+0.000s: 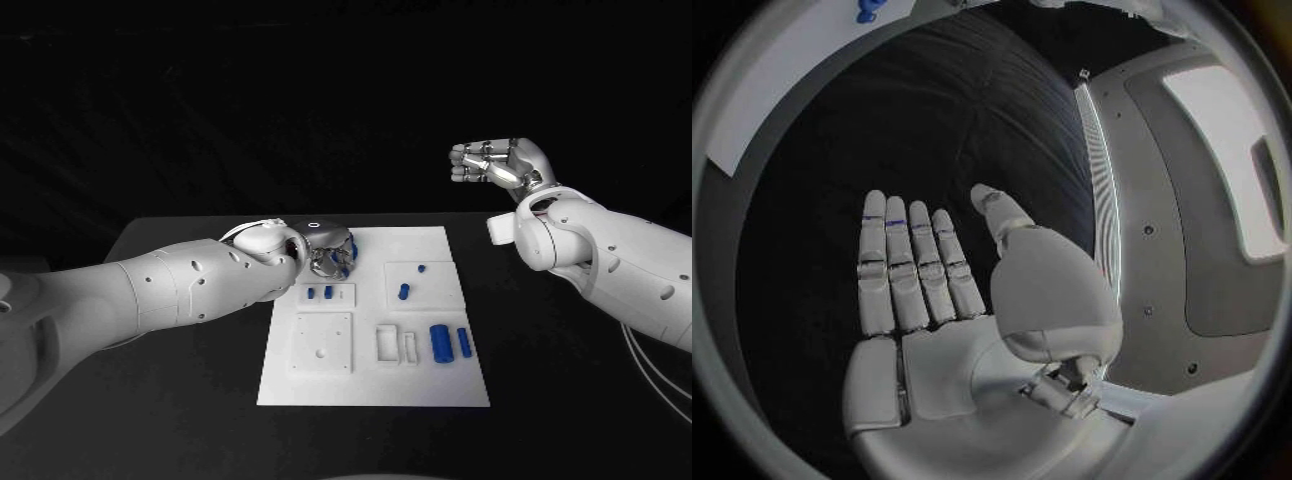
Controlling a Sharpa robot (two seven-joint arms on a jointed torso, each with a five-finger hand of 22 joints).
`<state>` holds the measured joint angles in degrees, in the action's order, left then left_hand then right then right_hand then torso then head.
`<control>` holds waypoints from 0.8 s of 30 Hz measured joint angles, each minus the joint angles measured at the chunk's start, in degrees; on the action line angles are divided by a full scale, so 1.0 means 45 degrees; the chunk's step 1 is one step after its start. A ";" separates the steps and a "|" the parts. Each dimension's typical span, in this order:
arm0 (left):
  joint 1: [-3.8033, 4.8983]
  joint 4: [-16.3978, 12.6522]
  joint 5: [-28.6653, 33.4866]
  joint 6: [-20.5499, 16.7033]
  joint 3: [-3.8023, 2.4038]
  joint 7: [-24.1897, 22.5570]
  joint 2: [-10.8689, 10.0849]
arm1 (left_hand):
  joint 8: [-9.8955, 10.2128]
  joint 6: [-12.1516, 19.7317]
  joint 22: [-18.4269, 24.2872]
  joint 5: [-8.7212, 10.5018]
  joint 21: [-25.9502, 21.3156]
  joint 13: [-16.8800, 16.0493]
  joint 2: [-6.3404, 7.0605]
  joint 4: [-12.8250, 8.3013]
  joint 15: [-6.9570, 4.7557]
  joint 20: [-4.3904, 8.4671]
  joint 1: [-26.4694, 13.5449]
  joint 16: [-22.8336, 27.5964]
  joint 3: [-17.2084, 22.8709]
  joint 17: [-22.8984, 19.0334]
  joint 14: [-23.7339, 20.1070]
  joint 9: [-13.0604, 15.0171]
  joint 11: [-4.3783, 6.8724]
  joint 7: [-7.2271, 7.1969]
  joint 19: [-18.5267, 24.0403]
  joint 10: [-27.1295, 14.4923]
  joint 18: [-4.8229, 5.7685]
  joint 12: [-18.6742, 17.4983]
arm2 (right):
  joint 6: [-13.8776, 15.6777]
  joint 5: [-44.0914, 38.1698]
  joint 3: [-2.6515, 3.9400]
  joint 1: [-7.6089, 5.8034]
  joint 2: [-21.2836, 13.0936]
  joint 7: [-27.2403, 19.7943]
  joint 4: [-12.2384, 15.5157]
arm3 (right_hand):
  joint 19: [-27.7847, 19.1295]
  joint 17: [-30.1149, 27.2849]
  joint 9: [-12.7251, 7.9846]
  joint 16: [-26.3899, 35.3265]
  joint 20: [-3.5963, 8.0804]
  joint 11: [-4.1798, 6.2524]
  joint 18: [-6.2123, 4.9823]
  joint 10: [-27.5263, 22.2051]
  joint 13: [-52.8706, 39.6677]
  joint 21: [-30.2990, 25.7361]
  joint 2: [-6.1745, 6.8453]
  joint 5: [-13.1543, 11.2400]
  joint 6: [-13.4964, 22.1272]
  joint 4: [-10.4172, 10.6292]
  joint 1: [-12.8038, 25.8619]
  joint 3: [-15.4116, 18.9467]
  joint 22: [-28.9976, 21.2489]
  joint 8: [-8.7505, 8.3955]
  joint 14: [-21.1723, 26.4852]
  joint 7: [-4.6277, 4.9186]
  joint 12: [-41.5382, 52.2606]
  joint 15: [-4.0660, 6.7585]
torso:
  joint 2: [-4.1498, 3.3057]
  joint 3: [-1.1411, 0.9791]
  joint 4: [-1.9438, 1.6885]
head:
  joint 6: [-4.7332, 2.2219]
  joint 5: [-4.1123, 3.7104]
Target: Assemble the parts on the task board
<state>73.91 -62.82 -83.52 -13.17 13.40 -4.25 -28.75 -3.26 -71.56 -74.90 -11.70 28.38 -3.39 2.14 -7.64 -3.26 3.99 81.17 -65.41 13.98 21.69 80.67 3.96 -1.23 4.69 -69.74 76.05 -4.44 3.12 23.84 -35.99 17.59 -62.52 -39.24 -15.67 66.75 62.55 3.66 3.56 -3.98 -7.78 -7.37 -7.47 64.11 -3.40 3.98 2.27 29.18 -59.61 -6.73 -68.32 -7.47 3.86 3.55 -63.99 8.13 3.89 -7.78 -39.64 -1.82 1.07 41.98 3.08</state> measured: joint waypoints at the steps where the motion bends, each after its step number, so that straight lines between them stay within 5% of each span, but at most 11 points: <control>1: 0.0000 -0.0069 0.0018 -0.0041 -0.0039 0.0014 -0.0062 | 0.0001 0.0000 0.0000 0.0000 0.0000 -0.0001 -0.0001 0.0000 0.0000 0.0000 -0.0001 0.0000 0.0000 0.0000 0.0000 -0.0001 0.0000 0.0000 0.0000 0.0000 0.0000 -0.0011 | 0.0000 0.0002 0.0000 0.0000 -0.0002 -0.0001 -0.0003 | 0.0000 0.0000 0.0000 0.0000 0.0000 0.0000 -0.0001 0.0000 0.0000 0.0000 0.0000 0.0000 0.0000 0.0000 0.0000 0.0000 0.0000 0.0000 0.0000 0.0000 0.0000 0.0000 | 0.0001 0.0000 -0.0001 | -0.0001 0.0000; 15: 0.0025 -0.1589 0.0760 -0.0210 -0.0974 0.0268 -0.1384 | -0.0051 0.0002 -0.0009 0.0001 0.0000 0.0002 -0.0001 -0.0067 0.0000 0.0000 -0.0004 0.0000 -0.0004 -0.0032 0.0000 -0.0002 0.0000 0.0000 0.0001 -0.0001 0.0001 0.0017 | -0.0014 0.0025 0.0000 0.0000 -0.0108 -0.0008 -0.0037 | 0.0000 0.0000 0.0000 0.0000 0.0000 0.0000 0.0001 0.0000 -0.0001 0.0000 0.0000 0.0073 0.0000 0.0001 0.0000 -0.0070 0.0000 0.0000 0.0000 0.0000 0.0000 0.0000 | 0.0024 0.0000 -0.0043 | -0.0034 0.0021; 24: 0.0142 -0.2265 0.1072 0.0190 -0.1105 0.0621 -0.2097 | -0.0050 -0.0085 -0.0007 0.0003 0.0000 0.0009 0.0003 -0.0068 0.0000 0.0000 -0.0003 0.0000 -0.0006 -0.0036 0.0000 0.0009 0.0003 -0.0091 0.0001 0.0092 0.0002 0.0016 | -0.0025 0.0033 0.0000 0.0000 -0.0151 -0.0008 -0.0059 | -0.0001 0.0000 -0.0001 0.0000 -0.0001 0.0000 0.0001 -0.0001 -0.0001 0.0000 0.0000 0.0073 0.0000 -0.0012 0.0000 -0.0160 0.0000 0.0000 0.0000 0.0000 0.0000 0.0000 | 0.0032 0.0009 -0.0066 | -0.0059 0.0093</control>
<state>74.55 -73.01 -78.69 -12.32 8.43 -1.46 -38.19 -3.48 -71.94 -74.93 -11.68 28.38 -3.35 2.16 -7.95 -3.26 3.99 81.15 -65.41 13.95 21.53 80.67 4.00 -1.22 4.28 -69.74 76.46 -4.43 3.19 23.73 -35.84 17.59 -62.52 -39.92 -15.71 66.48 62.55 3.66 3.55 -3.98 -7.78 -7.37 -7.47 64.11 -3.40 3.98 2.27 29.51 -59.61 -6.78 -68.32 -8.19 3.87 3.55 -63.99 8.13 3.89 -7.77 -39.50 -1.78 0.77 41.72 3.49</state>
